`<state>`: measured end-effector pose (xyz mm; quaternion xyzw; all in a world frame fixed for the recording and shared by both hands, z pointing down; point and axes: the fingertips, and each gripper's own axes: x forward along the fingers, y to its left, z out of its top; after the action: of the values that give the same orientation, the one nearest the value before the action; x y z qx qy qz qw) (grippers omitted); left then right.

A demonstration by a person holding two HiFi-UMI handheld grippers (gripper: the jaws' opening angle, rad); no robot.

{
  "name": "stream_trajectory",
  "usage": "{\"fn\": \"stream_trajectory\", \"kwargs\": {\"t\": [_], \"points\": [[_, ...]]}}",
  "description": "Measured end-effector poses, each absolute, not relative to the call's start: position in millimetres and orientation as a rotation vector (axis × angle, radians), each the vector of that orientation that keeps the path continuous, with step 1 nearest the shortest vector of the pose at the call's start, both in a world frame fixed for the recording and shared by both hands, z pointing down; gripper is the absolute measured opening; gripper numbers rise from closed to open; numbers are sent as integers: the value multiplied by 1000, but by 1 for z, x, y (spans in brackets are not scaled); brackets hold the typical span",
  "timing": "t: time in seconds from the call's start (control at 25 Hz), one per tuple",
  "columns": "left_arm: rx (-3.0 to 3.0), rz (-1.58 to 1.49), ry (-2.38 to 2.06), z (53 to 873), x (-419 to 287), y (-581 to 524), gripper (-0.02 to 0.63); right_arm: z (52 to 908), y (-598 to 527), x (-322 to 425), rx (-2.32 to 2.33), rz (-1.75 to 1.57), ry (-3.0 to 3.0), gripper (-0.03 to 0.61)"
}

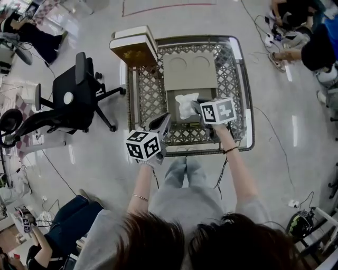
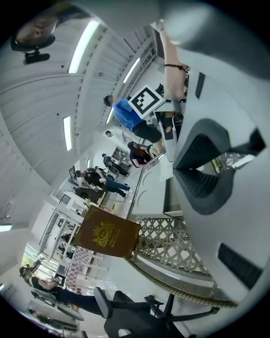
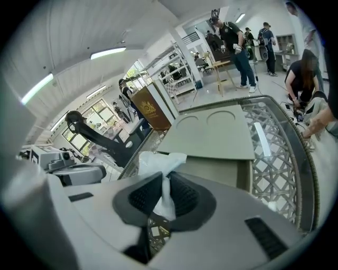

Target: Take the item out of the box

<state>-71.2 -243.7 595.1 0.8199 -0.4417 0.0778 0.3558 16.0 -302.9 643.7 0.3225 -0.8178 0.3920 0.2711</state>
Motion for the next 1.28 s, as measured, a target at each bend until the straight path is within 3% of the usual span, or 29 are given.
{"fn": "stream_trajectory", "kwargs": {"t": [1.28], "points": [[2513, 37, -1232, 421, -75, -234, 17, 420, -264, 48, 1094, 691, -2794, 61]]}}
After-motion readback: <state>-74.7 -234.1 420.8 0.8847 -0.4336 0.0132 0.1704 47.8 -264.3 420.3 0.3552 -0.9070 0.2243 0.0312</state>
